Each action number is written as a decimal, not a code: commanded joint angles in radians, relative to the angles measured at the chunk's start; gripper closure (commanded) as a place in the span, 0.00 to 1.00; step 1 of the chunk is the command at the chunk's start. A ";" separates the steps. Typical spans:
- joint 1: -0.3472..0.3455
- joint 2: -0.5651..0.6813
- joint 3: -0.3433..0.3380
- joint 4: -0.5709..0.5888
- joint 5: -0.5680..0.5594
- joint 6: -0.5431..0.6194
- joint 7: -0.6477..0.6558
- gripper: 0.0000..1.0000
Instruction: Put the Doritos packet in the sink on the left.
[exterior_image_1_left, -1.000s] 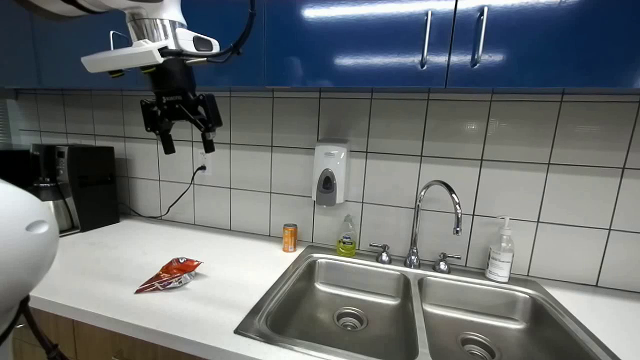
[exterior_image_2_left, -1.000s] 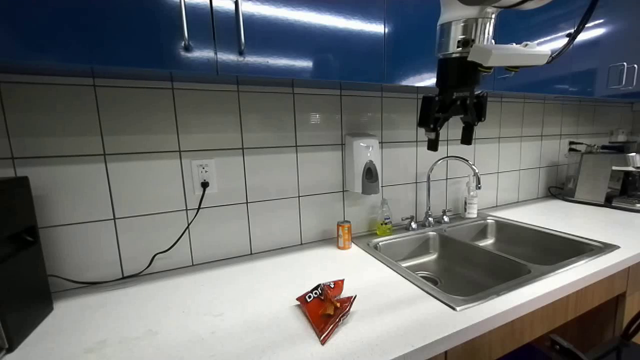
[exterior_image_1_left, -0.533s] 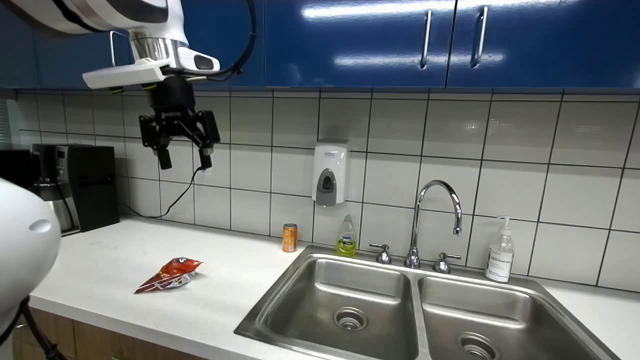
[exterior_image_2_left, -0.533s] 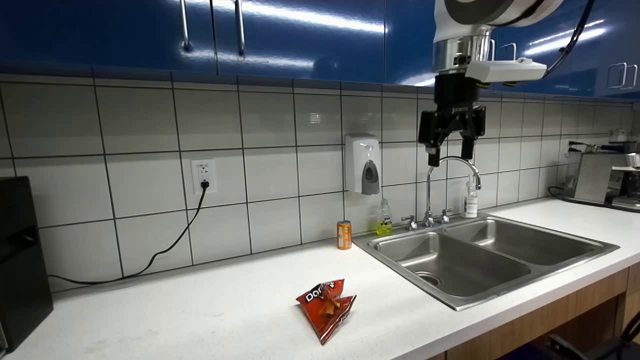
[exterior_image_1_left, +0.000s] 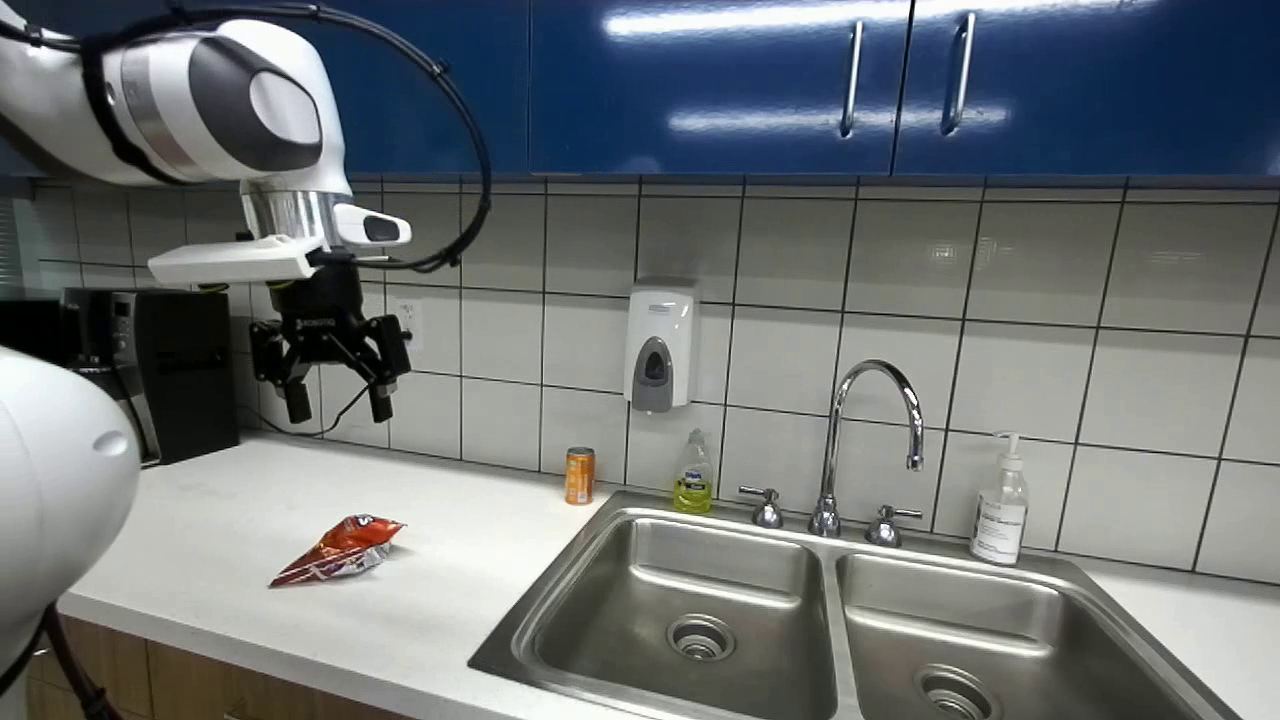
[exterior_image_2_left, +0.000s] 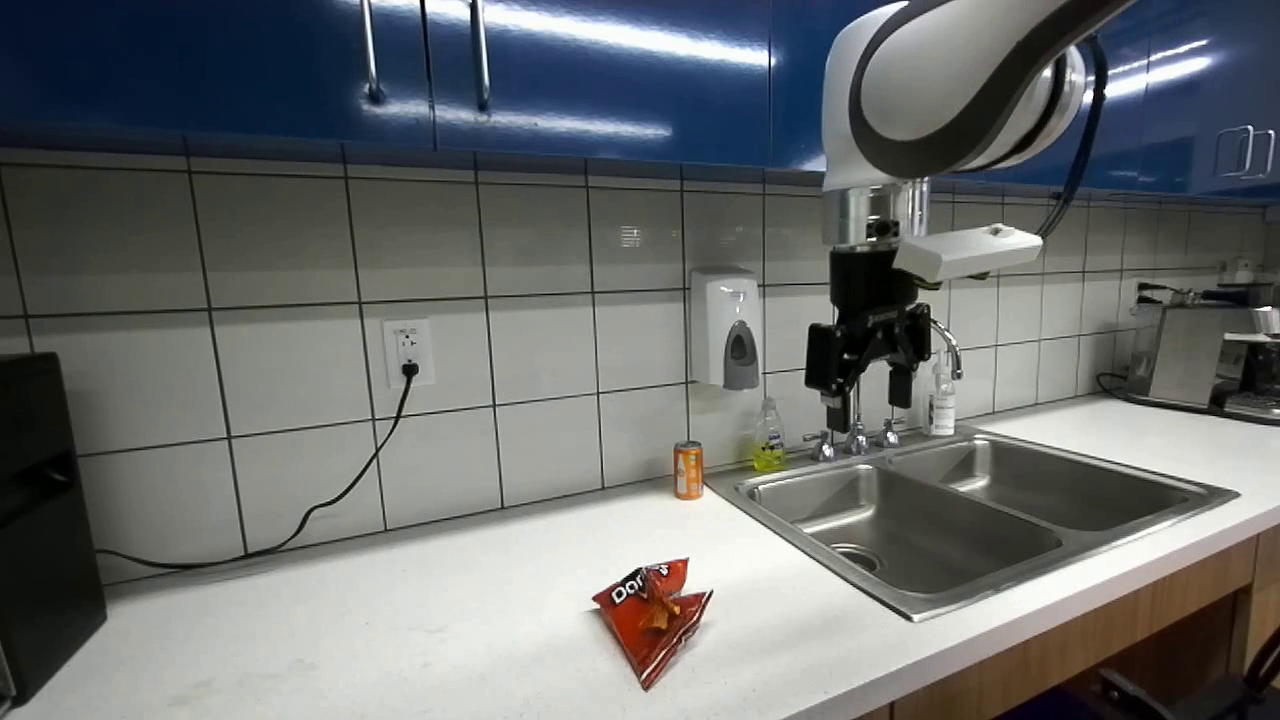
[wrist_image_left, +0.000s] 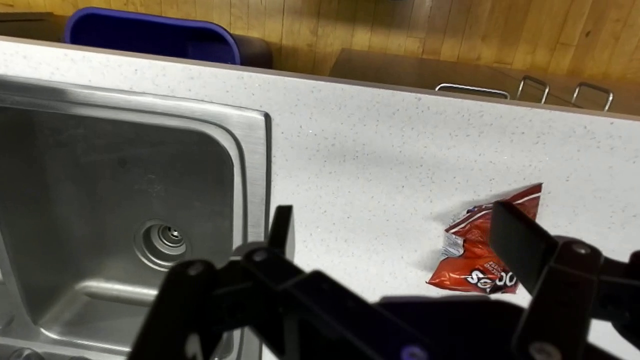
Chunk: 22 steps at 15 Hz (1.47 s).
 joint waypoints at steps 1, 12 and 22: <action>0.014 0.106 0.062 -0.026 0.003 0.148 0.083 0.00; -0.006 0.446 0.219 0.039 -0.028 0.421 0.457 0.00; -0.010 0.687 0.190 0.201 -0.278 0.460 0.796 0.00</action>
